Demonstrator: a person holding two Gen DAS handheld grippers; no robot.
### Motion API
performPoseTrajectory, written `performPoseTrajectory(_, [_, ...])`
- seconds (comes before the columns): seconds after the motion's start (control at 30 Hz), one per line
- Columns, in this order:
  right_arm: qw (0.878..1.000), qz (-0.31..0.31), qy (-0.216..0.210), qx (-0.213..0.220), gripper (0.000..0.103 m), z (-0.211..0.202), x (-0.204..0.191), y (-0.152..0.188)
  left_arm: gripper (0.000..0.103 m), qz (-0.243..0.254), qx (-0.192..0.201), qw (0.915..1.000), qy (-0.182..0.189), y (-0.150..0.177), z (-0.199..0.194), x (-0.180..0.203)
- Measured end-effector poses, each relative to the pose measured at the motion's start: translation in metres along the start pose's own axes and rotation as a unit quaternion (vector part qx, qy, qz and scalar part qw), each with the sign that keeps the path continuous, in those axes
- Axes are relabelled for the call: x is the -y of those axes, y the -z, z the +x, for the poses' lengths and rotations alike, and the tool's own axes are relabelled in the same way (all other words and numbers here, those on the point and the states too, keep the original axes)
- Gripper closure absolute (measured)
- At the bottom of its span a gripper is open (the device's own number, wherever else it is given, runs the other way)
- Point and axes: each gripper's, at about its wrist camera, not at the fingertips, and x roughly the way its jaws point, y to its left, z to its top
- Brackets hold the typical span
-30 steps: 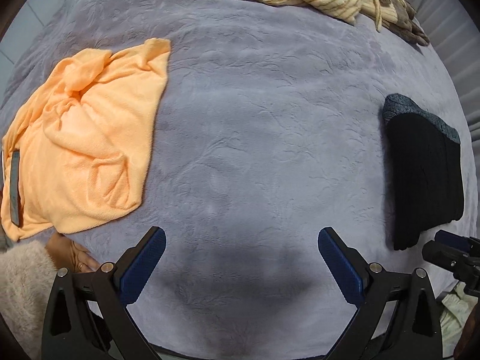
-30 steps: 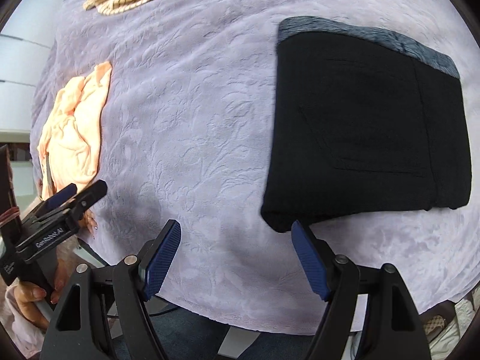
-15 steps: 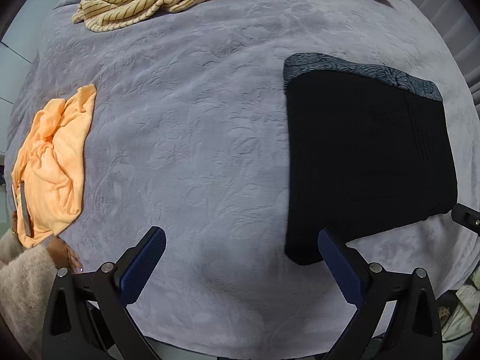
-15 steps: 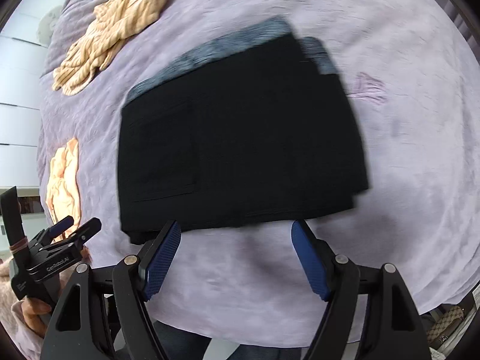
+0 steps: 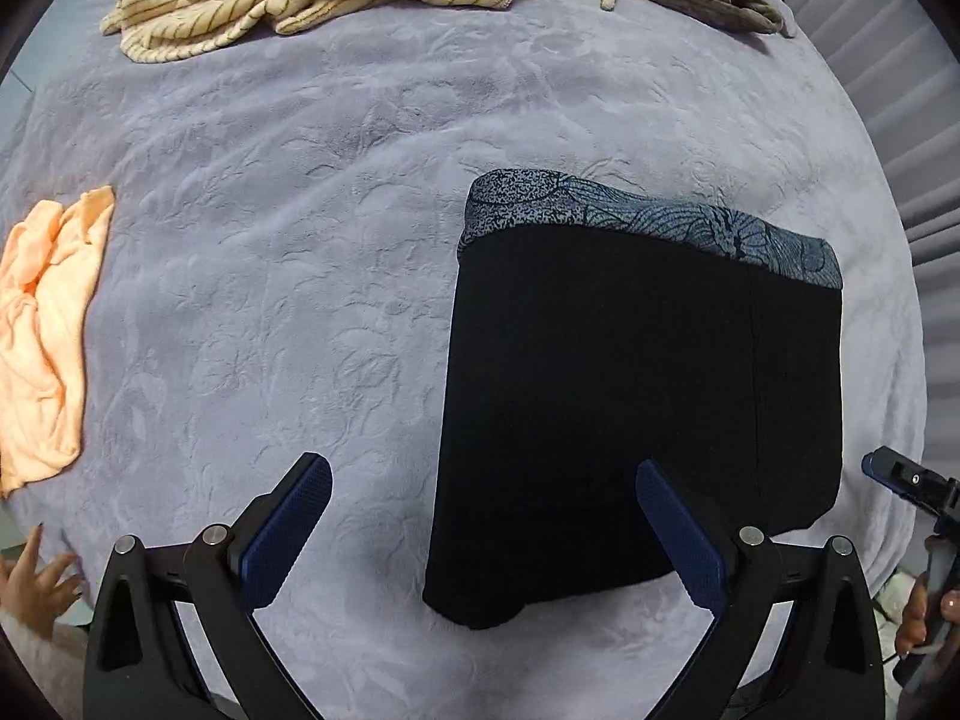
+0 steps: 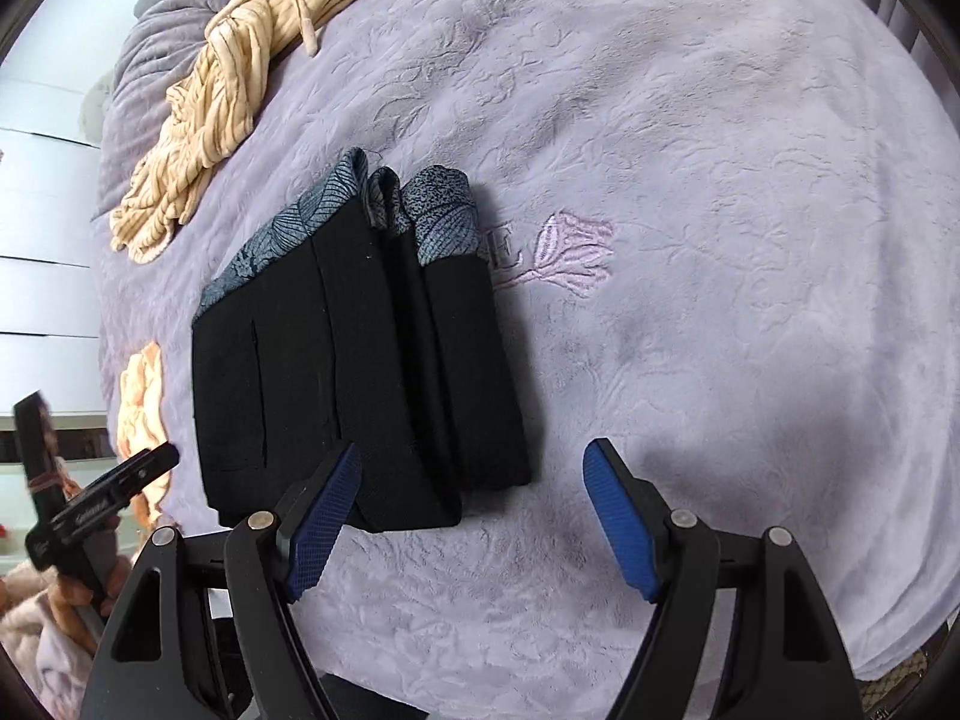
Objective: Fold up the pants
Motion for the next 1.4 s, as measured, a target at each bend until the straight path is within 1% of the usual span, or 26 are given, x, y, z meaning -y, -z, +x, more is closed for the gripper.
performPoseTrajectory(0.07, [1.0,-0.001,-0.021,-0.01,0.02,0.008,0.003,-0.007,0.001,0.0,-0.001,1.0,0.01,-0.006,0.007,-0.002])
performPoseTrajectory(0.17, [0.998,-0.01,-0.045,-0.033,0.02,0.024,0.006,-0.019,0.001,-0.006,-0.015,0.998,0.061,-0.013,0.022,-0.009])
performPoseTrajectory(0.23, [0.997,-0.015,-0.056,-0.045,0.02,0.034,0.006,-0.021,0.001,-0.013,-0.028,0.9956,0.088,-0.017,0.035,-0.012])
performPoseTrajectory(0.33, [0.994,-0.022,-0.088,-0.06,0.02,0.046,0.007,-0.025,0.001,-0.008,-0.029,0.994,0.105,-0.019,0.048,-0.012])
performPoseTrajectory(0.37, [0.992,-0.026,-0.101,-0.065,0.017,0.049,0.007,-0.027,0.001,-0.006,-0.029,0.9931,0.113,-0.021,0.051,-0.011])
performPoseTrajectory(0.4, [0.99,-0.031,-0.116,-0.072,0.012,0.054,0.006,-0.028,0.001,-0.004,-0.03,0.9916,0.126,-0.021,0.054,-0.011])
performPoseTrajectory(0.47, [0.986,-0.037,-0.137,-0.083,0.011,0.062,0.006,-0.031,0.001,0.0,-0.036,0.9878,0.152,-0.023,0.063,-0.009])
performPoseTrajectory(0.53, [0.984,-0.043,-0.145,-0.092,0.011,0.072,0.007,-0.036,0.001,-0.001,-0.039,0.9842,0.173,-0.026,0.074,-0.009])
performPoseTrajectory(0.57, [0.981,-0.046,-0.158,-0.099,0.011,0.079,0.007,-0.039,0.001,-0.003,-0.038,0.9826,0.182,-0.027,0.079,-0.008])
performPoseTrajectory(0.67, [0.975,-0.029,-0.19,-0.111,0.011,0.096,0.008,-0.046,0.0,-0.018,-0.039,0.9797,0.196,-0.03,0.093,-0.007])
performPoseTrajectory(0.73, [0.976,-0.005,-0.185,-0.115,0.013,0.11,0.005,-0.051,0.0,-0.031,-0.038,0.9798,0.194,-0.029,0.094,-0.007])
performPoseTrajectory(0.77, [0.978,0.006,-0.175,-0.117,0.015,0.115,0.003,-0.053,0.003,-0.034,-0.036,0.9798,0.194,-0.028,0.093,-0.006])
performPoseTrajectory(0.8, [0.979,0.004,-0.169,-0.115,0.02,0.115,-0.001,-0.052,0.019,-0.034,-0.033,0.9776,0.205,-0.026,0.089,-0.005])
performPoseTrajectory(0.83, [0.979,0.0,-0.169,-0.114,0.023,0.112,-0.004,-0.052,0.022,-0.033,-0.027,0.976,0.214,-0.024,0.084,-0.002])
performPoseTrajectory(0.9, [0.977,-0.002,-0.181,-0.116,0.041,0.102,-0.007,-0.048,0.04,-0.017,-0.011,0.9755,0.219,-0.02,0.068,0.004])
performPoseTrajectory(0.97, [0.973,-0.003,-0.201,-0.116,0.05,0.089,-0.013,-0.045,0.043,-0.005,0.0,0.9766,0.215,-0.015,0.05,0.007])
performPoseTrajectory(1.0, [0.972,-0.005,-0.206,-0.114,0.052,0.083,-0.016,-0.044,0.044,0.001,0.009,0.977,0.213,-0.011,0.038,0.009])
performPoseTrajectory(1.1, [0.969,-0.015,-0.22,-0.112,0.052,0.066,-0.033,-0.034,0.044,0.01,0.026,0.9786,0.204,0.002,0.01,0.007])
performPoseTrajectory(1.2, [0.963,-0.023,-0.245,-0.112,0.052,0.049,-0.05,-0.009,0.043,0.008,0.03,0.9796,0.199,0.022,-0.01,-0.011])
performPoseTrajectory(1.23, [0.961,-0.02,-0.252,-0.113,0.052,0.048,-0.051,-0.001,0.042,0.008,0.029,0.9821,0.186,0.03,-0.011,-0.017])
performPoseTrajectory(1.27, [0.959,-0.015,-0.259,-0.115,0.052,0.05,-0.055,0.011,0.031,0.008,0.028,0.986,0.164,0.033,-0.009,-0.021])
performPoseTrajectory(1.3, [0.959,-0.016,-0.257,-0.116,0.052,0.053,-0.058,0.019,0.026,0.009,0.026,0.9931,0.114,0.041,-0.001,-0.025])
performPoseTrajectory(1.33, [0.962,-0.021,-0.247,-0.119,0.052,0.06,-0.063,0.027,0.026,0.01,0.022,0.997,0.074,0.044,0.007,-0.027])
performPoseTrajectory(1.37, [0.966,-0.022,-0.224,-0.126,0.051,0.072,-0.066,0.037,0.026,0.01,0.013,0.9992,0.036,0.048,0.017,-0.03])
performPoseTrajectory(1.4, [0.97,-0.021,-0.2,-0.136,0.046,0.085,-0.069,0.042,0.026,0.001,-0.006,1.0,0.0,0.052,0.03,-0.035])
